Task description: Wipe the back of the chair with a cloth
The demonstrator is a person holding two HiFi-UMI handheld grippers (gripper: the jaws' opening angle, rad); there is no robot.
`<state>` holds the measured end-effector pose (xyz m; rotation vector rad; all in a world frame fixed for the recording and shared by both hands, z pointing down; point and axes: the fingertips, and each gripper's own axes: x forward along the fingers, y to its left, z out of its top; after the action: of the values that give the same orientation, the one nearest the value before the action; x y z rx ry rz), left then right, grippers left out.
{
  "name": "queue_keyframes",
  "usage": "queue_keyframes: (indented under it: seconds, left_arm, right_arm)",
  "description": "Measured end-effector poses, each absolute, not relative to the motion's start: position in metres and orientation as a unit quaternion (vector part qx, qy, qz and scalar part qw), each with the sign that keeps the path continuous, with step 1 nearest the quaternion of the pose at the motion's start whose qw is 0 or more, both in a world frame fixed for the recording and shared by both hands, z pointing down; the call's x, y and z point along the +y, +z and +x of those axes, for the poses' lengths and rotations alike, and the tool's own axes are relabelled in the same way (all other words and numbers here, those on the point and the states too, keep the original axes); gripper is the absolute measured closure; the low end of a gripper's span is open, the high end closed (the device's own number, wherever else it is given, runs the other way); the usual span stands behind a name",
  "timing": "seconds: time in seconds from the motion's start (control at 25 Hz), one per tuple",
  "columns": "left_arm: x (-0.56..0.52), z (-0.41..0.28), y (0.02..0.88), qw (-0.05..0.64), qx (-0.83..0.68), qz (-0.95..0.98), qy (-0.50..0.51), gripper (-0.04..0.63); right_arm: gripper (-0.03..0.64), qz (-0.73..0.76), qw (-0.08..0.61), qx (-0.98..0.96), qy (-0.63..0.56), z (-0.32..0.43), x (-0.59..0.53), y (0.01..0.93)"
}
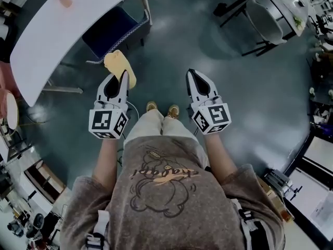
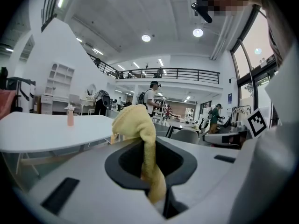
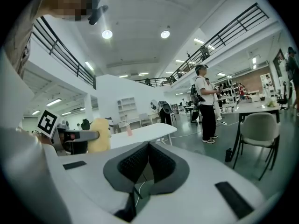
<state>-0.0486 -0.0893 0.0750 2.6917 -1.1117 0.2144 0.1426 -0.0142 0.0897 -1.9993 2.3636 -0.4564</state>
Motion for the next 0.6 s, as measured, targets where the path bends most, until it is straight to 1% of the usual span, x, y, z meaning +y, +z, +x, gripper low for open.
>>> queue_keyframes:
  seconds: [0.16,0.36,0.6]
  left_arm:
    - [-0.098,-0.044,0.091,0.123,-0.378,0.915,0.072,0.543]
    - [-0.114,-0.05,0.104,0.117,-0.388,0.911,0.072,0.545]
    - [-0.123,-0.06,0.145,0.133,-0.415,0.898,0.066,0.544]
  right_arm:
    - [0.592,-0.637,0.014,0.755,-0.154,0.138,-0.026,0.1]
    - [0.592,-0.622,0.01,0.767,-0.158,0.129,-0.048,0.112]
    - [0.592,-0.607,0.002,0.776,-0.172,0.126,-0.066,0.154]
